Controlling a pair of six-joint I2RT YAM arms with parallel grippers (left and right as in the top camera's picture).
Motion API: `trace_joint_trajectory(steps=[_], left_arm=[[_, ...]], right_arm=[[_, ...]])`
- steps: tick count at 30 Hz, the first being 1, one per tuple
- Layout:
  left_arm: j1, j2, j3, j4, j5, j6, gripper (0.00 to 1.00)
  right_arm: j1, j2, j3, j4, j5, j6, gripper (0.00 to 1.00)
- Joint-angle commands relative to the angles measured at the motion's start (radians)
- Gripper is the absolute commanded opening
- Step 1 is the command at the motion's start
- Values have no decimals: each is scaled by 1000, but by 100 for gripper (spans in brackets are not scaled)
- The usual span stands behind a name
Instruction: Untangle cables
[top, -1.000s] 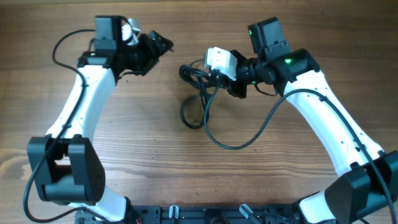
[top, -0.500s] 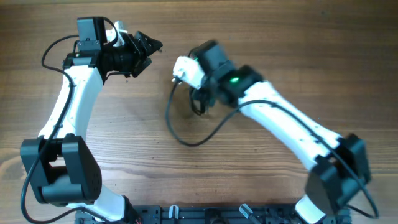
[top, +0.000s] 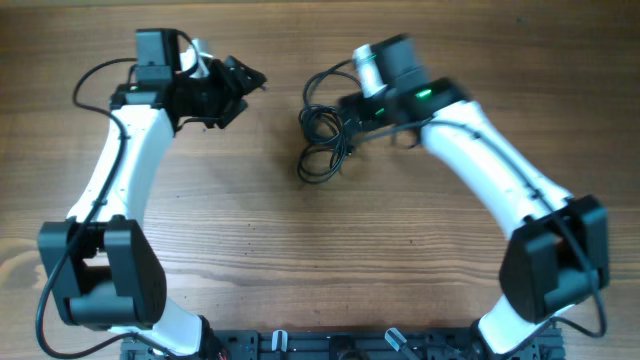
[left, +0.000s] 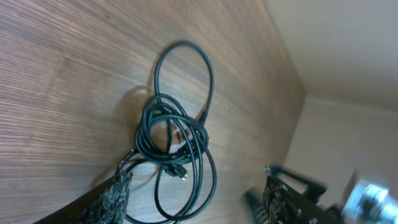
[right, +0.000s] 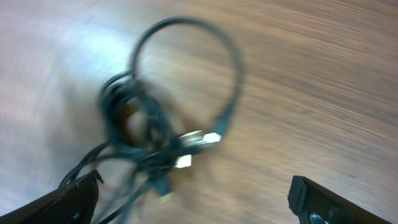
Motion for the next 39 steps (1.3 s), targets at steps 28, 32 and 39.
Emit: trace_joint_trajectory(steps=[28,32,39], left_arm=[[-329,367,17,239,-626,-101,41],[-344,381,17,239,-614,-101,39],[-373,395,16,177,-645,-92,36]], right_arm=[[-225,-26,19,-72,-395,40,100],[-225,-26,19,-72,-394,24,100],[-225,-26,19,-83,-394,15,100]])
